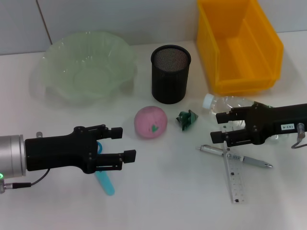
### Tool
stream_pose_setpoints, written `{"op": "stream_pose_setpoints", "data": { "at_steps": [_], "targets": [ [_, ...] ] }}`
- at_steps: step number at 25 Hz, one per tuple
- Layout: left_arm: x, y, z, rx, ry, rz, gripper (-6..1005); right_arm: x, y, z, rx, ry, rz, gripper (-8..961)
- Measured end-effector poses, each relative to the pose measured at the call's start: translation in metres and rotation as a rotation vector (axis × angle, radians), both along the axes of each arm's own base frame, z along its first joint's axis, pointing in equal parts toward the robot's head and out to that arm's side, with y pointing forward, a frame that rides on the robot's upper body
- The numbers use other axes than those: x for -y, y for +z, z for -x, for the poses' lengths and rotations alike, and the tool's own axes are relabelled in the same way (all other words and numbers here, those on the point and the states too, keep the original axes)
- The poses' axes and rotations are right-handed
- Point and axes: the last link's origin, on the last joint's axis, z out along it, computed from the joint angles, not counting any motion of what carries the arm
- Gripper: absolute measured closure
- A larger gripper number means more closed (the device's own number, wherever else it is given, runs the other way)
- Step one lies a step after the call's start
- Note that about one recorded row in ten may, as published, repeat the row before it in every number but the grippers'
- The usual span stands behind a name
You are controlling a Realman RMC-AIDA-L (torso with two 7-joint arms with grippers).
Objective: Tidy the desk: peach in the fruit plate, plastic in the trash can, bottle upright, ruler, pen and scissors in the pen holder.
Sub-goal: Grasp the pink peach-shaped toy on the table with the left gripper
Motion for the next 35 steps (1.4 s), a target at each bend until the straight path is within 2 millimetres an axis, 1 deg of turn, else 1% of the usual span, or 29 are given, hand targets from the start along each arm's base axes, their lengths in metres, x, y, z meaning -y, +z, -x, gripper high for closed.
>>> {"op": "stream_pose_setpoints", "data": {
  "at_steps": [11,33,34,35],
  "targets": [
    [0.0,-0.001,-0.002,-0.003,-0.008,0.008,175,0.0,0.001,0.0,-0.005,-0.001,-0.003,175],
    [0.001,0.003,-0.002,0.002,-0.018,0.015,175,0.004,-0.001,-0.001,-0.005,-0.001,0.01,174],
    [-0.014,0.002,-0.013,-0.026,-0.044,-0.068,175,0.004,0.0,-0.002,-0.005,-0.004,0.009,174],
    [-0.014,0.002,-0.013,-0.026,-0.044,-0.068,175,0.004,0.0,-0.002,-0.005,-0.004,0.009,174]
  ]
}}
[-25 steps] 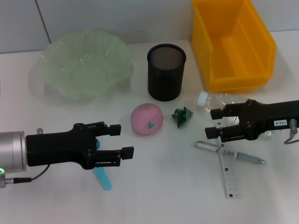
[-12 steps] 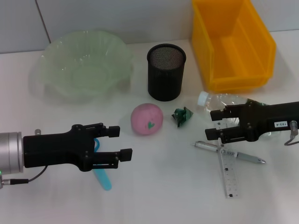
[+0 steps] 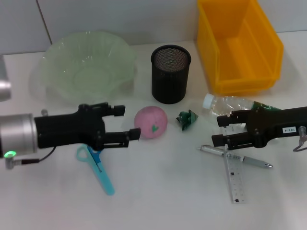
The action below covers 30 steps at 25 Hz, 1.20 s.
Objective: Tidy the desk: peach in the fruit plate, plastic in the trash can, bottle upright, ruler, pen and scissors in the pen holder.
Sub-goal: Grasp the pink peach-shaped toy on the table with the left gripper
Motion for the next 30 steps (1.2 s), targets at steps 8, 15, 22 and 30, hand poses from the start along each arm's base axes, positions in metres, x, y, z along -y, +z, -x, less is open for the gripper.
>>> {"op": "stream_pose_setpoints", "data": {
  "at_steps": [8,15,22,30],
  "targets": [
    [-0.035,-0.036,-0.028,-0.238,-0.081,-0.094,174,-0.001,0.003,-0.003,0.006,-0.012,-0.007,174],
    [-0.045,-0.059,-0.037,-0.358,-0.136,-0.134,174,0.001,0.004,-0.006,0.009,-0.027,-0.008,177],
    [-0.054,-0.068,-0.035,-0.457,-0.136,-0.189,174,0.001,0.005,-0.006,0.012,-0.026,-0.011,184],
    [-0.059,-0.072,-0.034,-0.497,-0.139,-0.232,174,0.0,0.006,-0.005,0.01,-0.025,-0.015,192]
  ]
}}
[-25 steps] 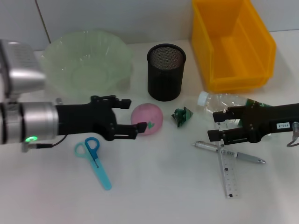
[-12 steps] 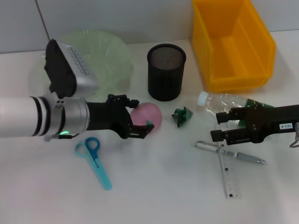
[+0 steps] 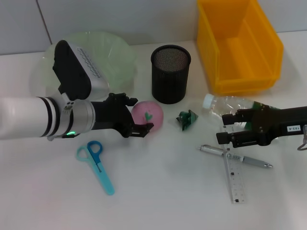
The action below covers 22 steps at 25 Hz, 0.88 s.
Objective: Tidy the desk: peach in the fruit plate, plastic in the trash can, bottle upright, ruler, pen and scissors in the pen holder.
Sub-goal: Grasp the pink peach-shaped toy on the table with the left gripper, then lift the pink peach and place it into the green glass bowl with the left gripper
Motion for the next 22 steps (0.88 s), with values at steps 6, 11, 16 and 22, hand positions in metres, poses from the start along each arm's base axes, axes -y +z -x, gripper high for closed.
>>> {"op": "stream_pose_setpoints", "data": {
  "at_steps": [6,11,16,22],
  "targets": [
    [-0.001,-0.004,0.001,-0.021,-0.005,-0.025,181,-0.001,0.001,0.001,-0.002,0.001,-0.004,197],
    [-0.001,-0.004,0.002,-0.021,-0.002,-0.029,258,-0.002,0.002,0.001,0.002,0.005,-0.008,202],
    [0.004,-0.001,-0.006,0.021,0.006,0.009,402,-0.002,0.003,0.001,0.004,0.007,-0.011,207],
    [0.014,0.031,-0.023,0.168,-0.004,0.041,644,-0.002,0.003,0.001,0.005,0.007,-0.011,213]
  ]
}}
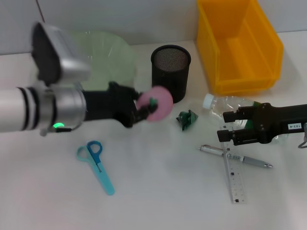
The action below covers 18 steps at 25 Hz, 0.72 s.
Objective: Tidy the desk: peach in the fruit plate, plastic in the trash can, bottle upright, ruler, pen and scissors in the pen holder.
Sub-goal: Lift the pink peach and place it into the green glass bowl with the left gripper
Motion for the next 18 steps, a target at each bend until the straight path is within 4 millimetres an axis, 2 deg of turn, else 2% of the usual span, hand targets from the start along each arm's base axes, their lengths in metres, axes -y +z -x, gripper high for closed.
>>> {"op": "stream_pose_setpoints", "data": {
  "at_steps": [1,2,5,7,8,9,11,13,18],
  "targets": [
    [0.0,0.008,-0.003,0.036,0.001,-0.017,663,0.0,0.0,0.0,0.0,0.0,0.0,214],
    [-0.004,0.025,-0.007,0.095,0.007,-0.082,668,0.0,0.0,0.0,0.0,-0.001,0.0,215],
    [-0.013,0.036,-0.005,0.11,0.03,-0.164,682,0.001,0.0,-0.001,0.0,-0.002,0.0,218],
    [-0.033,0.043,0.006,0.092,0.101,-0.315,691,0.001,0.0,0.0,-0.003,-0.001,0.002,220],
    [-0.033,0.043,0.006,0.092,0.101,-0.315,695,0.001,0.0,0.0,-0.003,-0.001,0.002,221],
    [-0.046,0.043,0.012,0.067,0.144,-0.393,700,0.001,0.0,0.0,-0.006,-0.001,0.003,222],
    [-0.046,0.043,0.012,0.067,0.144,-0.393,709,0.002,0.0,0.0,-0.008,0.0,0.004,224],
    [-0.063,0.04,0.021,0.022,0.198,-0.477,721,0.002,-0.001,0.0,-0.009,-0.001,0.004,226],
    [-0.07,0.034,0.026,-0.01,0.224,-0.498,753,0.003,-0.002,0.0,-0.011,-0.001,0.008,230]
  ]
}}
